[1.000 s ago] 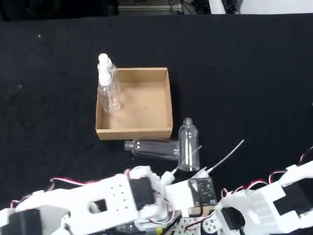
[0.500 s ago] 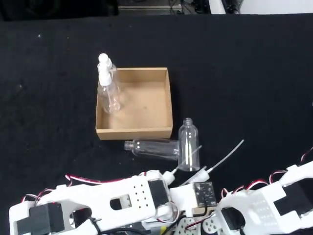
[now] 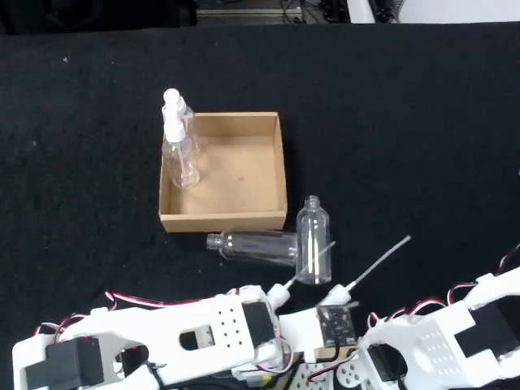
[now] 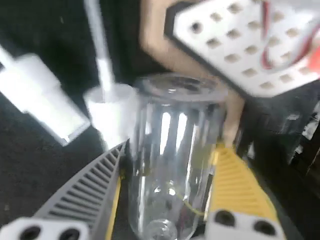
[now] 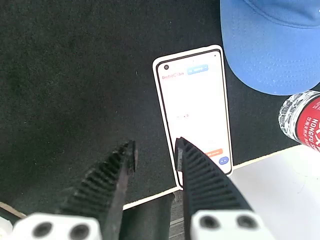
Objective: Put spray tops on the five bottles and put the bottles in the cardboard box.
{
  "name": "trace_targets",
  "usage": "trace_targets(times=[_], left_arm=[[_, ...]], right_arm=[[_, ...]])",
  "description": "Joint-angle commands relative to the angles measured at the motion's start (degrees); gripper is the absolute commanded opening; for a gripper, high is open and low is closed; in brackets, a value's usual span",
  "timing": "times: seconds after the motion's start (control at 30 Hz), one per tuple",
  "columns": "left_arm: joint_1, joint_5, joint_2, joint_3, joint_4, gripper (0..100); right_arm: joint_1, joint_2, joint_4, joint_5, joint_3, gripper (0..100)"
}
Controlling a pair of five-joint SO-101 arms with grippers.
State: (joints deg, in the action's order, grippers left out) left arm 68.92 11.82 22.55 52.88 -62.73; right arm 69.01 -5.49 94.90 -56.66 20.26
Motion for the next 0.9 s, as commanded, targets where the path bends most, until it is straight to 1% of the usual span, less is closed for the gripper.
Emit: trace_targets(times=[0.0, 0.07, 0.23, 0.3, 0.5, 0.7, 0.73, 0.87], left_arm=[[-0.04, 0.00, 0.00, -4.53, -5.45, 21], [-0.04, 1.14, 0.00, -5.76, -6.95, 21], [-0.31, 6.86, 0.09, -9.19, -12.22, 21], [-2.07, 8.18, 0.09, -11.30, -14.95, 21], [-14.99, 13.63, 0.18, -23.16, -22.77, 21], [-24.75, 16.53, 5.71, -39.96, -37.10, 21], [-26.24, 16.62, 7.47, -42.15, -38.24, 21], [-32.84, 16.35, 13.98, -46.11, -38.15, 21]], right_arm=[[0.53, 0.31, 0.53, -0.35, 3.38, 11.0], [0.53, 0.31, 0.53, -0.35, 3.38, 11.0], [0.53, 0.31, 0.62, -0.35, 3.38, 11.0], [0.53, 0.31, 0.62, -0.35, 3.38, 11.0], [0.53, 0.48, 0.70, -0.09, 3.38, 11.0], [0.44, 0.31, 0.70, -0.09, 3.30, 11.0], [0.44, 0.40, 0.88, -0.09, 3.30, 11.0], [-1.23, 0.75, 5.27, -0.44, 3.30, 11.0]])
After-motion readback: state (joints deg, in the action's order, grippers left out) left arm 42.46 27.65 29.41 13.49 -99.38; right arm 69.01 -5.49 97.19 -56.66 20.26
